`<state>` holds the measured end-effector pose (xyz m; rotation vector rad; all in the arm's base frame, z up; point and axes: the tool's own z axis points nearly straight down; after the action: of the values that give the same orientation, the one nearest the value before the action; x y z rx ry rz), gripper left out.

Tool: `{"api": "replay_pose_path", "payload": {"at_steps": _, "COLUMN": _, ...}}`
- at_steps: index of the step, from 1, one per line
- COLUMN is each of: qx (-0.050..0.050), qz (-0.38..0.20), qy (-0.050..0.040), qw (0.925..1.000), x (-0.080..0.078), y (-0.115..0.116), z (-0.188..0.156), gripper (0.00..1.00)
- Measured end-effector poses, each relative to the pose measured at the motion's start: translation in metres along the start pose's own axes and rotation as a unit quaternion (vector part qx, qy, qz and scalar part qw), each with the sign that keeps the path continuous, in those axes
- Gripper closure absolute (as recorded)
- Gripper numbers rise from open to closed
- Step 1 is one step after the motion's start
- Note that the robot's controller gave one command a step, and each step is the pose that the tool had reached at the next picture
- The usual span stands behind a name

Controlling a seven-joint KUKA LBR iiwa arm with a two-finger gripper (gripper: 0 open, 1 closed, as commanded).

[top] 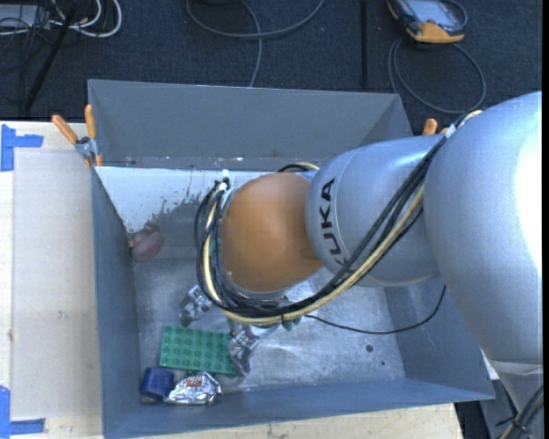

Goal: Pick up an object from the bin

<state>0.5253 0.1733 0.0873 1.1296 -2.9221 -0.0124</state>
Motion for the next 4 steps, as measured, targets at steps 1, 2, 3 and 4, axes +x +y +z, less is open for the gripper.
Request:
{"api": "replay_pose_path", "payload": {"at_steps": 1, "qx": 0.005, "qz": -0.087, "qy": -0.0062, "qw": 0.9962, "x": 0.003, "y": 0.01, "z": 0.002, "gripper": 0.0}}
{"api": "replay_pose_path", "payload": {"at_steps": 2, "qx": 0.005, "qz": -0.086, "qy": -0.0053, "qw": 0.9963, "x": 0.004, "y": 0.01, "z": 0.001, "gripper": 1.0}}
{"api": "replay_pose_path", "payload": {"at_steps": 3, "qx": 0.009, "qz": -0.235, "qy": -0.0052, "qw": 0.9719, "x": 0.011, "y": -0.04, "z": -0.269, "gripper": 1.0}}
{"api": "replay_pose_path", "payload": {"at_steps": 4, "qx": 0.002, "qz": -0.223, "qy": 0.0017, "qw": 0.9749, "x": 0.014, "y": -0.036, "z": -0.101, "gripper": 1.0}}
